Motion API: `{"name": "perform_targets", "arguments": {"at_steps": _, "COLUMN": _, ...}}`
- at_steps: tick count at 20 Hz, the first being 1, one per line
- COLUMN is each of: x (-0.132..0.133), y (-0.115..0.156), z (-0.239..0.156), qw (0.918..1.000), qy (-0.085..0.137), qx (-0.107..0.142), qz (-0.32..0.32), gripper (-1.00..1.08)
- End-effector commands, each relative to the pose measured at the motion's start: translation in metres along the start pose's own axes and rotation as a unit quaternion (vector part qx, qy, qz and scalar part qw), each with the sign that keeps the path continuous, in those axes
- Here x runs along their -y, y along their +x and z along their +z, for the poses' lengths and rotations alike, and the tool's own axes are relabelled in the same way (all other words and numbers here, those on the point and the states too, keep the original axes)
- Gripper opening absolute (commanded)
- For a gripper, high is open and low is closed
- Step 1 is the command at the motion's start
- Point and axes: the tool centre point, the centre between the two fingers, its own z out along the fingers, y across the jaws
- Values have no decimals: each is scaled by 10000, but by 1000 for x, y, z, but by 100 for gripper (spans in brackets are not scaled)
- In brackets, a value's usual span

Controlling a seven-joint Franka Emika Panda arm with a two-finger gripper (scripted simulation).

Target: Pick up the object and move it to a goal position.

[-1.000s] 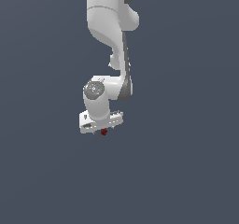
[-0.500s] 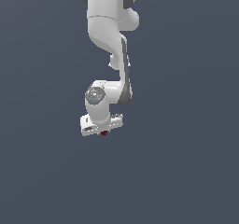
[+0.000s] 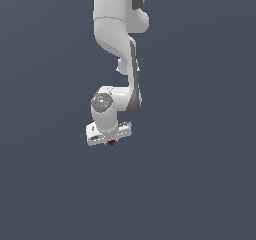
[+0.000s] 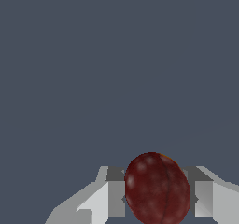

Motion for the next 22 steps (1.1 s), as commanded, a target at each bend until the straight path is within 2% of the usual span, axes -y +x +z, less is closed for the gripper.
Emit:
{"name": "perform_targets", "arguments": {"at_steps": 1, "x": 0, "y": 0, "z": -1, "qw": 10000, "qy": 0, "qx": -1, "qz": 0, "gripper": -100}}
{"name": "perform_targets", "arguments": {"at_steps": 11, "x": 14, "y": 3, "z": -42, "qw": 10000, "qy": 0, "qx": -1, "qz": 0, "gripper": -100}}
{"name": "perform_targets", "arguments": {"at_steps": 22, "x": 50, "y": 13, "z": -154, "qw": 10000, "qy": -3, "qx": 0, "qz": -2, "gripper": -100}}
